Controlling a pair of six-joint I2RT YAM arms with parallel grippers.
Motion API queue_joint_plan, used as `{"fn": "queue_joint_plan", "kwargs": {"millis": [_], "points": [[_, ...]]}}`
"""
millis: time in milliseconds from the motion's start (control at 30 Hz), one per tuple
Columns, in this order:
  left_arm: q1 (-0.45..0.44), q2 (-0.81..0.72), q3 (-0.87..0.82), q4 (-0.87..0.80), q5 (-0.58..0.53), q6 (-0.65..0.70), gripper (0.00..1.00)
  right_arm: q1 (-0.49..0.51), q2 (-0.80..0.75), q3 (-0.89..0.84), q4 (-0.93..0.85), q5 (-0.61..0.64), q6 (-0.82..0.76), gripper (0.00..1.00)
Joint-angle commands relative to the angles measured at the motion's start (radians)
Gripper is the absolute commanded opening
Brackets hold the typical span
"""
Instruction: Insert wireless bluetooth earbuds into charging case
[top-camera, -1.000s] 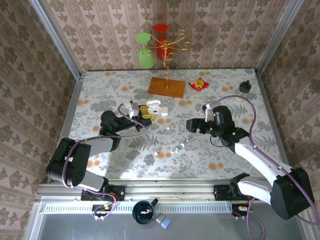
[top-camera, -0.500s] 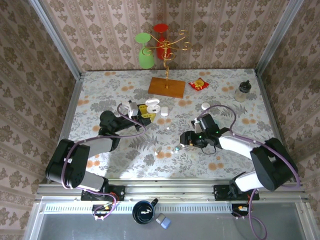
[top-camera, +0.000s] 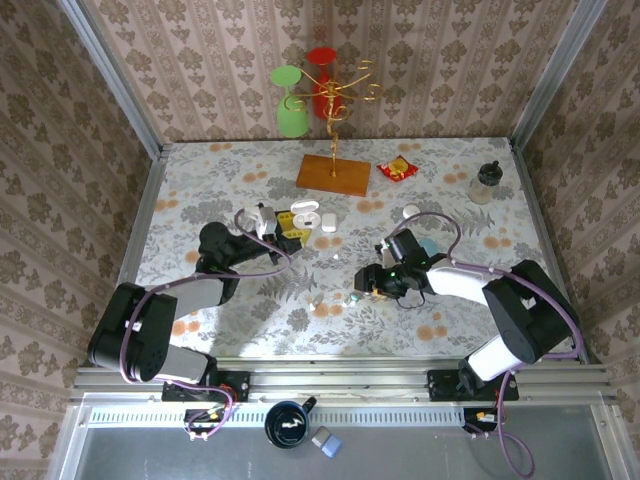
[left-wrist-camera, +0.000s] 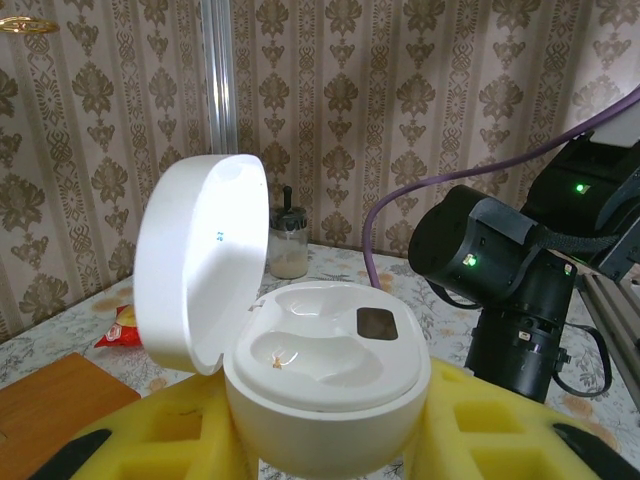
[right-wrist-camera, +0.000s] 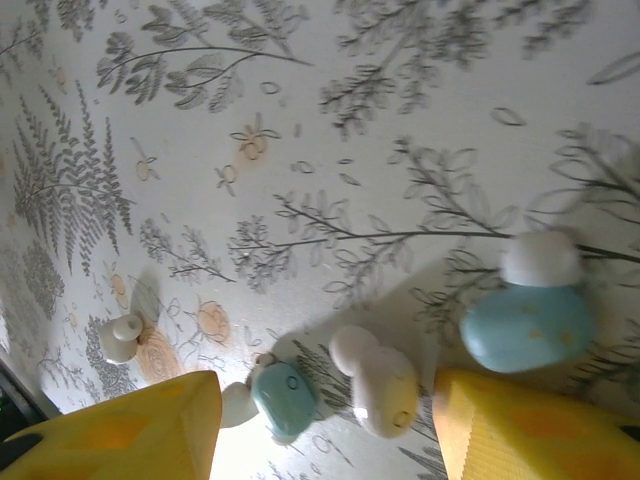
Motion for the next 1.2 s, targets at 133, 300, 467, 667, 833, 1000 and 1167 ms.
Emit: {"fn": "queue_joint_plan", "kwargs": {"millis": [133, 300, 467, 667, 833, 1000, 1167], "points": [[0.008, -0.018, -0.005, 0.008, 0.001, 0.019, 0.30, 0.071, 0.038, 0.038, 0.059, -0.046, 0.059, 0.56], [0.011, -0.019, -0.006, 0.010, 0.002, 0.021, 0.30, 0.088, 0.081, 0.078, 0.081, -0.090, 0.086, 0.56], [0.014, -0.021, -0.011, 0.012, 0.000, 0.020, 0.30, 0.092, 0.082, 0.110, 0.065, -0.098, 0.070, 0.56], [0.025, -0.023, -0.014, 0.016, 0.003, 0.021, 0.30, 0.093, 0.016, 0.197, -0.173, -0.007, -0.104, 0.57], [0.044, -0.025, -0.017, 0.028, 0.004, 0.018, 0.30, 0.069, 0.017, 0.266, -0.277, 0.090, -0.202, 0.57], [0.057, -0.031, -0.017, 0.028, 0.010, 0.011, 0.30, -0.023, 0.118, 0.332, -0.264, -0.018, -0.246, 0.58], [0.057, -0.037, -0.019, 0.025, 0.008, 0.009, 0.30, -0.053, 0.249, 0.445, -0.324, -0.131, -0.372, 0.60]]}}
